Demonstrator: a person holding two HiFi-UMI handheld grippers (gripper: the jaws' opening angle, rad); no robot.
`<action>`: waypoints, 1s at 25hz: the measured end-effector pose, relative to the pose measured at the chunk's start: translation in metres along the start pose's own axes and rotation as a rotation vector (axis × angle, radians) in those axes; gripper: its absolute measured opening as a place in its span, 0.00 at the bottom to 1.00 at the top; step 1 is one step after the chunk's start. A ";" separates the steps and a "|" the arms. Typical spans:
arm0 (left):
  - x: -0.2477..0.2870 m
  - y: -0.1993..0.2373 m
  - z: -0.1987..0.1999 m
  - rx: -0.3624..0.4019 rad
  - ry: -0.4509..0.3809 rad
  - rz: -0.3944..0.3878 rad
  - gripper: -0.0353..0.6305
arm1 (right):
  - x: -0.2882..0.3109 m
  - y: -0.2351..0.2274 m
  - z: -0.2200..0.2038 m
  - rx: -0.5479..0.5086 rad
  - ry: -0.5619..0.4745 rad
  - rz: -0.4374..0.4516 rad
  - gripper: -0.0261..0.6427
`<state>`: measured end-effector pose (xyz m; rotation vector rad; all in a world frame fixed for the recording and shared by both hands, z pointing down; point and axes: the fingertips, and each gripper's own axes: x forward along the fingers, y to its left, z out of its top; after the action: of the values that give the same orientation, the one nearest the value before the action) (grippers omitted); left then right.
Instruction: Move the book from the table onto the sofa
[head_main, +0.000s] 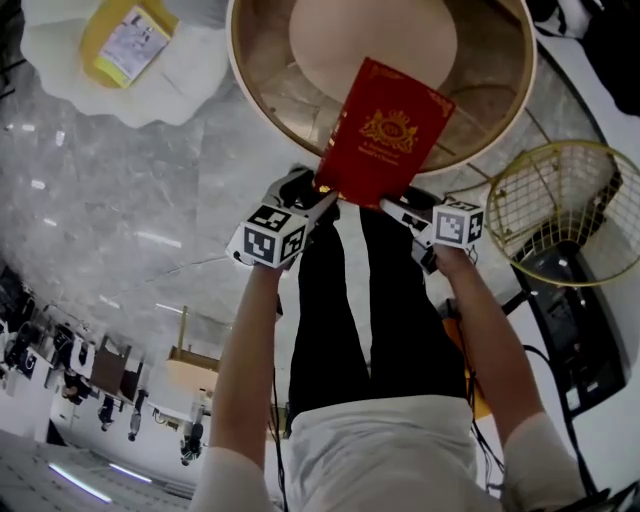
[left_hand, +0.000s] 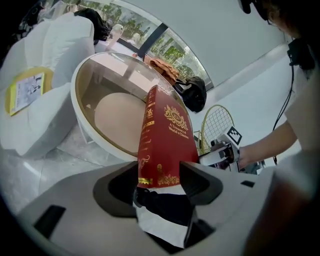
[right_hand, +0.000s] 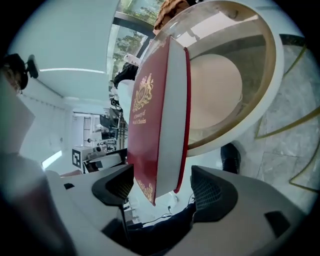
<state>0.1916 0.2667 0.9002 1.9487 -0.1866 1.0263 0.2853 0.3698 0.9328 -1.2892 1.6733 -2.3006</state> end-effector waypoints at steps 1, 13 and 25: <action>0.002 -0.001 0.000 0.014 0.009 -0.010 0.42 | 0.004 -0.001 -0.001 0.003 0.015 0.011 0.57; 0.018 0.003 -0.003 0.073 0.058 -0.061 0.43 | 0.034 0.007 -0.003 -0.003 0.057 0.107 0.58; -0.004 -0.034 -0.017 -0.009 0.005 -0.053 0.43 | -0.010 0.035 -0.009 -0.213 0.131 0.078 0.54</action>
<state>0.1959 0.2986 0.8796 1.9331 -0.1362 0.9943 0.2708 0.3661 0.8981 -1.1002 2.0202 -2.2584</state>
